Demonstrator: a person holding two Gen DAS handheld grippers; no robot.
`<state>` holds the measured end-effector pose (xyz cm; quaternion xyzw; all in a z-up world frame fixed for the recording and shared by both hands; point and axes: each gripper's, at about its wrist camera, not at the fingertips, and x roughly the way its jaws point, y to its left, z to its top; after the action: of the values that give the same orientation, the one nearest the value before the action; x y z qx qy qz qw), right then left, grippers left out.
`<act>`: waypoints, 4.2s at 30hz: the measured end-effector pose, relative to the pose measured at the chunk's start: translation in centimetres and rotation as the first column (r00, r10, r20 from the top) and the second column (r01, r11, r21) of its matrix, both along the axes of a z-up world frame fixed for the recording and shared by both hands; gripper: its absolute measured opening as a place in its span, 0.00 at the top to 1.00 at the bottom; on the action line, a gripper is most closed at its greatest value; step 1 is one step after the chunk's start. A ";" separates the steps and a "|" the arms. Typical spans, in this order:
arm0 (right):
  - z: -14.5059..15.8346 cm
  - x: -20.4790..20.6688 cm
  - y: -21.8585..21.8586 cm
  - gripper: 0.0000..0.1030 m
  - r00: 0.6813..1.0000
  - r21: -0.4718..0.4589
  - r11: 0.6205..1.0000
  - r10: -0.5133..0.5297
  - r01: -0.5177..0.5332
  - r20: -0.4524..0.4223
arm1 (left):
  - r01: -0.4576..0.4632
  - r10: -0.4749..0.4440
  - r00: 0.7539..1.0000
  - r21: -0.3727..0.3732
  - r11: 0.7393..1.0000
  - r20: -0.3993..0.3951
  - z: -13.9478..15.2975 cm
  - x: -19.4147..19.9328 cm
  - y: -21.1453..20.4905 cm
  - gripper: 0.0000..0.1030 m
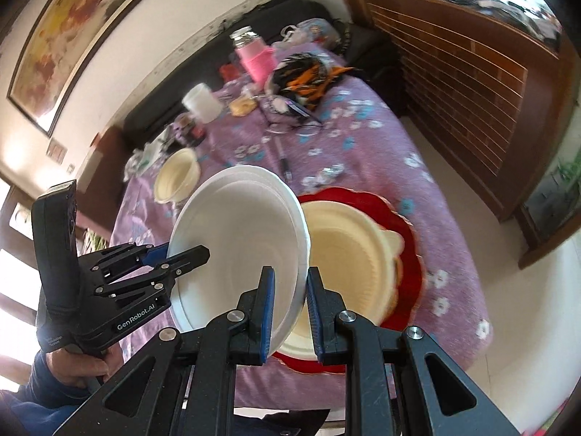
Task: Organize plates and bowls
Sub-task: 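Lift and carry the white bowl over the red plate stack, then lower the white bowl onto the beige bowl and open the left gripper, then move the left gripper to the beige bowl on the table, then close the left gripper on the beige bowl's rim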
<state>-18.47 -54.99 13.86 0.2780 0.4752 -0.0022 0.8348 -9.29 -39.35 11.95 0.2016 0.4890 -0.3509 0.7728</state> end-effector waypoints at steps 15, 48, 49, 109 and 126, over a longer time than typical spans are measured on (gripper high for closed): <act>-2.8 -1.8 -3.4 0.81 0.994 0.023 0.997 -0.070 0.072 -0.078 | 0.044 -0.042 0.997 0.035 0.998 -0.059 -2.9 -0.5 -3.2 0.80; -1.8 -1.9 -4.3 0.79 0.989 0.003 0.990 -0.143 0.144 -0.047 | -0.004 0.003 1.000 -0.017 1.000 -0.025 -1.5 0.0 -1.4 0.63; -1.6 -1.8 -4.3 0.79 0.989 0.005 0.990 -0.144 0.144 -0.043 | -0.008 0.008 1.000 -0.019 1.000 -0.022 -1.4 0.0 -1.3 0.62; -5.4 9.9 19.0 0.24 0.945 -0.092 0.943 0.312 -0.321 -0.103 | -0.497 0.497 0.867 0.021 0.868 -0.033 -1.3 22.8 26.0 0.47; -5.0 7.9 15.2 0.23 0.955 -0.134 0.947 0.279 -0.291 -0.100 | -0.581 0.596 0.799 0.154 0.799 -0.081 -7.9 33.2 22.3 0.87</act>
<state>-10.59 -39.78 8.91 0.1437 0.5420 0.0723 0.8249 23.90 -17.03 4.01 0.0638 0.5952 -0.0748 0.7976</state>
